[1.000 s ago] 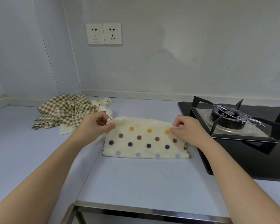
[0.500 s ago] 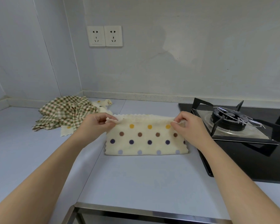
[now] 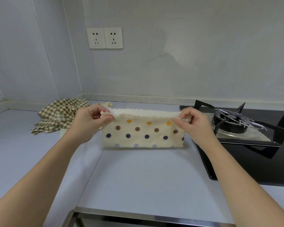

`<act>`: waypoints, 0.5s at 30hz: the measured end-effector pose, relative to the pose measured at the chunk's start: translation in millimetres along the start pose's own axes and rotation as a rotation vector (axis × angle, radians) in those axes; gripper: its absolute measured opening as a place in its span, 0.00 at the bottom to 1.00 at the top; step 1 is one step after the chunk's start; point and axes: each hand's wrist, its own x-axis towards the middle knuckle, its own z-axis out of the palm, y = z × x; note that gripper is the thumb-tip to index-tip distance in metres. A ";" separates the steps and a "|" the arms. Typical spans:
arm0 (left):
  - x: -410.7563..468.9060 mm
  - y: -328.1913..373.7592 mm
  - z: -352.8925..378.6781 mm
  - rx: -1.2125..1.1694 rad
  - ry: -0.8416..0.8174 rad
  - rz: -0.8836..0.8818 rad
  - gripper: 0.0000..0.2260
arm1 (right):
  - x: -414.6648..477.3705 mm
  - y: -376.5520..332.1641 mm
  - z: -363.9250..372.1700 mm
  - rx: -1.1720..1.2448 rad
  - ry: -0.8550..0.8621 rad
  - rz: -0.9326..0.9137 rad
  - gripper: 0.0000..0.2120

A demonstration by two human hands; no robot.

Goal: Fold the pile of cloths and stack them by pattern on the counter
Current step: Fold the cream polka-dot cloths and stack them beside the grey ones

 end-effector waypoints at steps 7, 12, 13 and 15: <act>0.5 3.8 -1.1 -0.001 -0.042 0.002 0.03 | 1.7 0.4 -2.5 0.247 -0.035 0.116 0.14; -0.1 3.8 0.2 0.019 -0.020 -0.005 0.05 | 3.1 6.6 -1.7 0.197 0.010 0.139 0.13; 0.1 4.3 0.9 0.021 -0.005 -0.003 0.06 | 3.5 7.0 -0.3 0.161 0.038 0.140 0.11; -0.3 5.7 2.6 0.039 0.019 0.012 0.08 | 3.6 8.9 2.4 0.098 0.082 0.121 0.11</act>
